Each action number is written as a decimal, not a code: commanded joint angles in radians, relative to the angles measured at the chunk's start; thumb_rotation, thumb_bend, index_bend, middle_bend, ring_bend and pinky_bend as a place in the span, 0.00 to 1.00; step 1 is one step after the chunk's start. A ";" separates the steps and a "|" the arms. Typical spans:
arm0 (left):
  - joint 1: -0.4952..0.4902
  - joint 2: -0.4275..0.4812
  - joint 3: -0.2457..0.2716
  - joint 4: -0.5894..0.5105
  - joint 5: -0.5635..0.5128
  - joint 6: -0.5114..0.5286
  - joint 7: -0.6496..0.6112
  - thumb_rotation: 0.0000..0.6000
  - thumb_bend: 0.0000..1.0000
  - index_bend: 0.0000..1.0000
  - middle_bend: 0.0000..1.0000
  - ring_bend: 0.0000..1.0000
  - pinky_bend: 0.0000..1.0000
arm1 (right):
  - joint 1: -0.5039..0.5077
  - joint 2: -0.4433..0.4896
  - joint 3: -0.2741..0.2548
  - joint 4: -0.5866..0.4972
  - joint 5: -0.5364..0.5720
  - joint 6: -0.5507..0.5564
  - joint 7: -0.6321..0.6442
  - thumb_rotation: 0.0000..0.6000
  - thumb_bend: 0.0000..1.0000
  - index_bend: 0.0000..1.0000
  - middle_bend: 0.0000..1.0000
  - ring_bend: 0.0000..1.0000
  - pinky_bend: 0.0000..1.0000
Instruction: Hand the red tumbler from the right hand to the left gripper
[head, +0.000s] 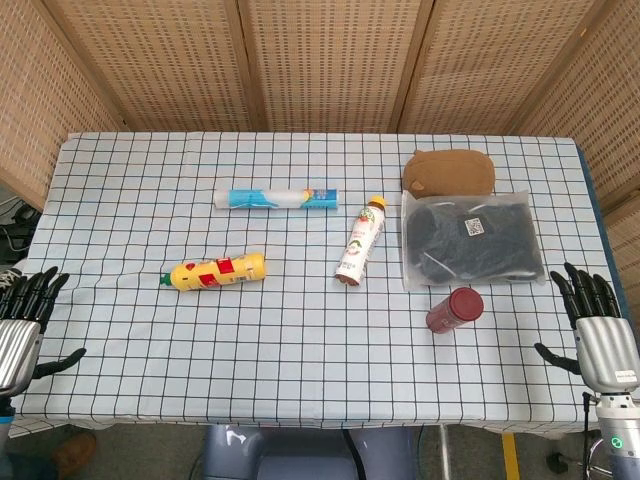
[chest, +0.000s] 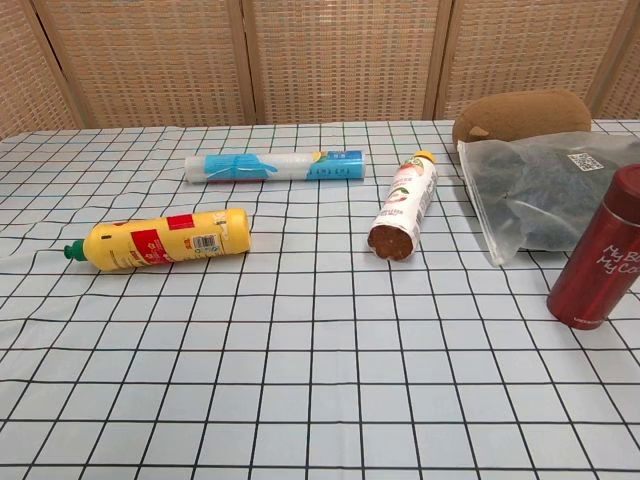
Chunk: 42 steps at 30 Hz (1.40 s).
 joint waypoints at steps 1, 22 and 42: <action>0.000 -0.001 0.001 0.000 0.001 0.000 0.000 1.00 0.00 0.00 0.00 0.00 0.00 | 0.001 0.002 -0.003 -0.001 -0.003 -0.005 0.007 1.00 0.00 0.00 0.00 0.00 0.00; -0.033 -0.031 -0.020 0.001 -0.049 -0.059 0.062 1.00 0.00 0.00 0.00 0.00 0.00 | 0.297 0.172 0.002 -0.150 0.005 -0.479 0.122 1.00 0.00 0.07 0.10 0.01 0.00; -0.036 -0.024 -0.022 0.003 -0.056 -0.059 0.044 1.00 0.00 0.00 0.00 0.00 0.00 | 0.424 0.122 0.021 -0.170 0.237 -0.670 -0.057 1.00 0.11 0.32 0.32 0.28 0.30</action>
